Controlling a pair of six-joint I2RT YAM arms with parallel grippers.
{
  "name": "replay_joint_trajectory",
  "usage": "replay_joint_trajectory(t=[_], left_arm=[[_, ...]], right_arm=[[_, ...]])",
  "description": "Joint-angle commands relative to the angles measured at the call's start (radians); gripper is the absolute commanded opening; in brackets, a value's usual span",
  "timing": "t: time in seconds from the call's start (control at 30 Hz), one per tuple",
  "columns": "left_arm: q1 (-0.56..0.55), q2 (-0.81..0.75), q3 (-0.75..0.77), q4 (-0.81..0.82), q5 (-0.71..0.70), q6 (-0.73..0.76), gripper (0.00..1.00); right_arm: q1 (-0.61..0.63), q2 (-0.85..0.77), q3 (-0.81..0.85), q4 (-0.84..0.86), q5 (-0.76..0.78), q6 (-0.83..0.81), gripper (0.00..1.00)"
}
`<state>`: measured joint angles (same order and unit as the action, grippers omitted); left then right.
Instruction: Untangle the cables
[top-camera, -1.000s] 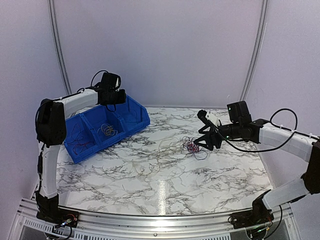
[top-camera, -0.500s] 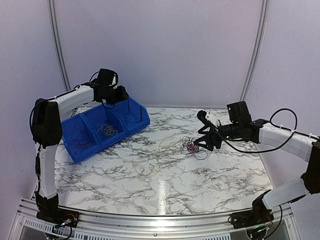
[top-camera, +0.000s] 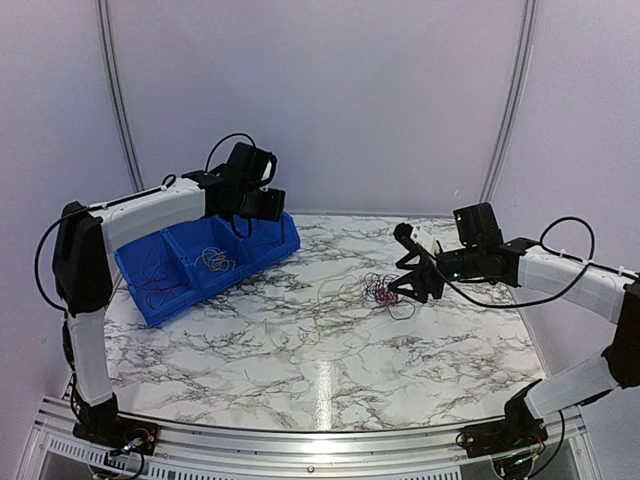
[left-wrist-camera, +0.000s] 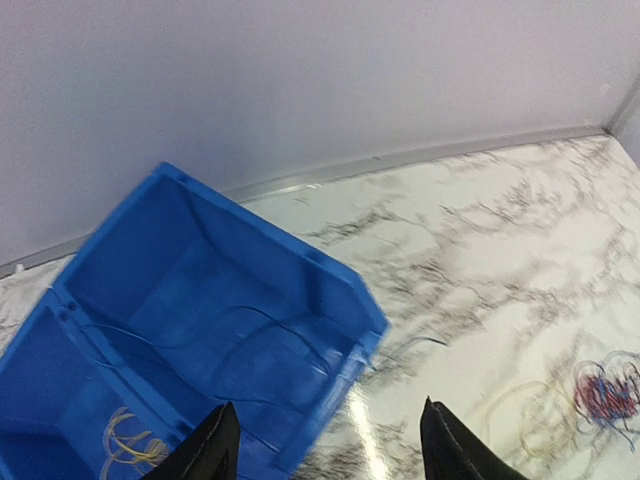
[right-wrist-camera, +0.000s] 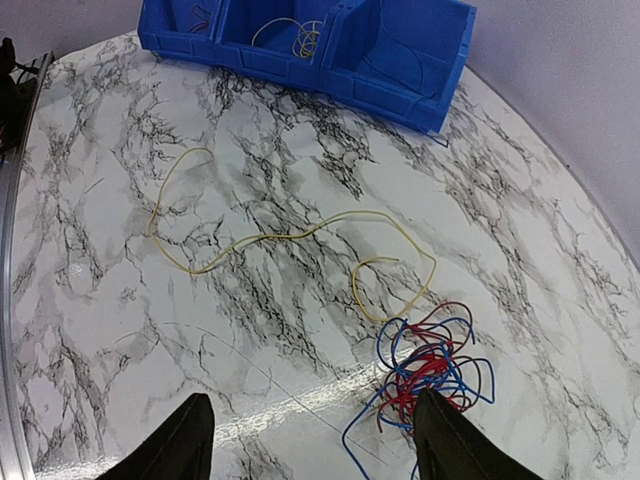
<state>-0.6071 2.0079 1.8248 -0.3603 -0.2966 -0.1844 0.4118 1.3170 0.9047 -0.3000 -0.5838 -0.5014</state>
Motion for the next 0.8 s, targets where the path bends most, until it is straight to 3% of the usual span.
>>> replay_joint_trajectory(t=[0.0,0.2,0.4,0.77], left_arm=[[-0.064,-0.053,-0.151,0.171,0.101,0.004,0.62],[-0.138,0.106,-0.097,0.199,0.045,-0.014,0.62],[-0.149,0.239,-0.018,0.199,-0.019,-0.117,0.58],[-0.148,0.428,0.155,0.205,-0.129,-0.168,0.55]], right_arm=[[-0.005,-0.021,0.009,0.000,0.028,-0.012,0.68],[-0.001,0.000,0.007,0.006,0.003,-0.018,0.66],[0.000,0.011,0.005,0.013,0.009,-0.014,0.64],[-0.001,0.024,0.007,0.010,0.036,-0.017,0.63]])
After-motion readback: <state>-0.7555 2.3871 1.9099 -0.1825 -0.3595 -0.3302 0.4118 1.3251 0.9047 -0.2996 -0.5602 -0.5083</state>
